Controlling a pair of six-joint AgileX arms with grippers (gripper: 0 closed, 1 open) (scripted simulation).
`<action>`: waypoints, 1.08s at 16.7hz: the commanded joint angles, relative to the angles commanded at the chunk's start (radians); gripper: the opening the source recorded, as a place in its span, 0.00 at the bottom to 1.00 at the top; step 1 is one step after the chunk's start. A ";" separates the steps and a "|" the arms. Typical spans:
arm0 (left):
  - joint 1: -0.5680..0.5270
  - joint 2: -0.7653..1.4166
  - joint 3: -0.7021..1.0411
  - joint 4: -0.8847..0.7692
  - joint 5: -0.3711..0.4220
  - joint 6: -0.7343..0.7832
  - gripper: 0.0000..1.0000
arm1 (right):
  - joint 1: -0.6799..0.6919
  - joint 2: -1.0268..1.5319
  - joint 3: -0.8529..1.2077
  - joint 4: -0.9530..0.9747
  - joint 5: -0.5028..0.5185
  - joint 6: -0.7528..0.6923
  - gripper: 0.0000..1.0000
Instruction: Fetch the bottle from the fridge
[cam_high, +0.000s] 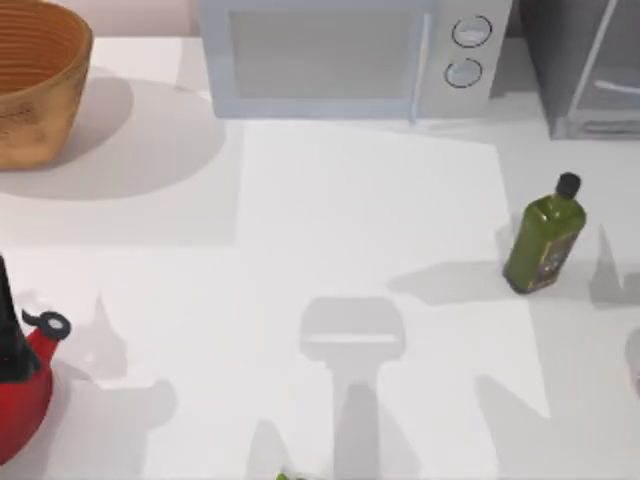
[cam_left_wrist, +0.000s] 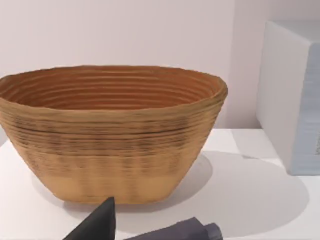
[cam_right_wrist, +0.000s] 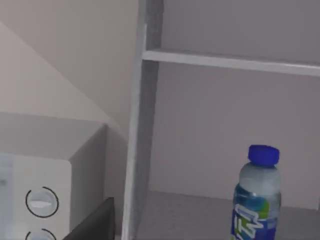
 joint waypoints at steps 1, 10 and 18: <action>0.000 0.000 0.000 0.000 0.000 0.000 1.00 | -0.030 0.110 0.008 0.097 -0.031 0.002 1.00; 0.000 0.000 0.000 0.000 0.000 0.000 1.00 | -0.282 0.986 0.023 0.847 -0.204 0.035 1.00; 0.000 0.000 0.000 0.000 0.000 0.000 1.00 | -0.314 1.154 -0.002 0.972 -0.231 0.045 1.00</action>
